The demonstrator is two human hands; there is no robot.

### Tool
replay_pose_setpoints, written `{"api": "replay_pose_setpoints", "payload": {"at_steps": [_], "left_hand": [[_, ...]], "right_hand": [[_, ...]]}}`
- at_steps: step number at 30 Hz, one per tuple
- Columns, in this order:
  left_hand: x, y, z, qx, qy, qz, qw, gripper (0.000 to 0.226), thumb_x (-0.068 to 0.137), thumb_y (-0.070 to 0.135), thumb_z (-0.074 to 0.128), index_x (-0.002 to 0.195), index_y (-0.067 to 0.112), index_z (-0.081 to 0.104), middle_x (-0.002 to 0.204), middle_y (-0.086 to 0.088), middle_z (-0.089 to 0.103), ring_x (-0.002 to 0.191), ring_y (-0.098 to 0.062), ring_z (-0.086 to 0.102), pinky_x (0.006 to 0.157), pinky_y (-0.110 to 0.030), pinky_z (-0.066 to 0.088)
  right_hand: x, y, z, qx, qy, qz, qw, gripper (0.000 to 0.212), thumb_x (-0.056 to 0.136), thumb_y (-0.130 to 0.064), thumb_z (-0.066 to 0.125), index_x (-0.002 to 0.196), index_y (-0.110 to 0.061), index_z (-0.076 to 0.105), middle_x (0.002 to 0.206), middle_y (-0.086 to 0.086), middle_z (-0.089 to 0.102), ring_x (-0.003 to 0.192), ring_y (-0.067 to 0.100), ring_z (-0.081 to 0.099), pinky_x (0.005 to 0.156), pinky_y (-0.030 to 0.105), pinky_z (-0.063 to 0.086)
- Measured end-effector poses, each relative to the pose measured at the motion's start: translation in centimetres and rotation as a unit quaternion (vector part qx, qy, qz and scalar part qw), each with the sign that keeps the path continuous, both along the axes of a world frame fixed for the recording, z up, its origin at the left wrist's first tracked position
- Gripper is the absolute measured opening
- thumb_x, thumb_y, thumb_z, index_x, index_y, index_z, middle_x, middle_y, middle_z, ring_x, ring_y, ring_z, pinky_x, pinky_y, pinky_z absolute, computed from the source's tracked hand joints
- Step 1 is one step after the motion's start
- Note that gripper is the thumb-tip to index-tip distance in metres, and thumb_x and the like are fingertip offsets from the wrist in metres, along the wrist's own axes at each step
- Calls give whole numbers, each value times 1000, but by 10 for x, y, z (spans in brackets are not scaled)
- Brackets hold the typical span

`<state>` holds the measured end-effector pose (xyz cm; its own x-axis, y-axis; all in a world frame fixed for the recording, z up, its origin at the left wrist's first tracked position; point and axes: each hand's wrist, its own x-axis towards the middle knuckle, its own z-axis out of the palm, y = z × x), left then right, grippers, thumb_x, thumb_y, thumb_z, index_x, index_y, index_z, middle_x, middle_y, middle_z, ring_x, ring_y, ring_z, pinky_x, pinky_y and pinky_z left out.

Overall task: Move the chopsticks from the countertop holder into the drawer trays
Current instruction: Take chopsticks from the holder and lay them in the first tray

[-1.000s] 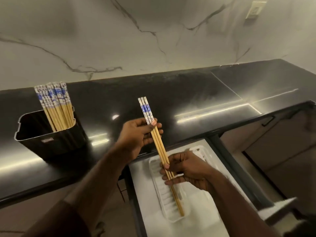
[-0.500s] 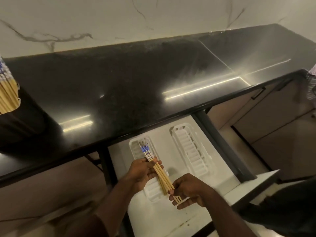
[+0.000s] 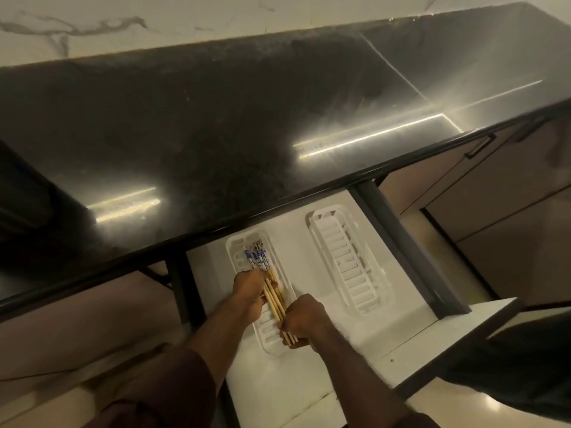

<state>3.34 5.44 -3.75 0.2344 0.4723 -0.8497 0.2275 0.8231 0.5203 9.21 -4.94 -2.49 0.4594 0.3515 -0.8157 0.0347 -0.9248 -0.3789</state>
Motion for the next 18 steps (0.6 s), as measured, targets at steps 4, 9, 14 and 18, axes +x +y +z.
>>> {"api": "replay_pose_setpoints", "payload": {"at_steps": [4,9,14,18], "left_hand": [[6,-1,-4,11,22,5,1000,18,96,5,45,91,5,62,77,-12,60,65,-23,57,82,-42,54],[11,-5,-6,10,20,17,1000,19,98,12,45,89,7,61,87,-16,64,81,-31,63,78,-37,54],[16,-10,-5,46,50,-5,998,18,99,12,44,99,3,60,86,-13,62,74,-24,58,65,-28,47],[16,-12,-3,45,61,-24,997,21,101,9,40,94,5,60,80,-8,58,67,-17,53,53,-25,38]], "right_hand": [[-8,4,-7,0,-58,31,998,28,81,-21,73,105,-8,66,94,8,72,76,21,73,66,34,62],[-15,5,-13,-10,-122,86,989,28,84,-18,65,109,-6,63,105,10,69,97,28,68,79,26,52],[-23,3,-20,-19,-169,112,979,27,84,-14,60,112,-10,59,113,10,62,105,28,62,84,30,50],[-28,-1,-27,-7,-184,127,975,27,88,-16,60,115,-10,59,113,8,63,104,26,63,85,31,51]]}}
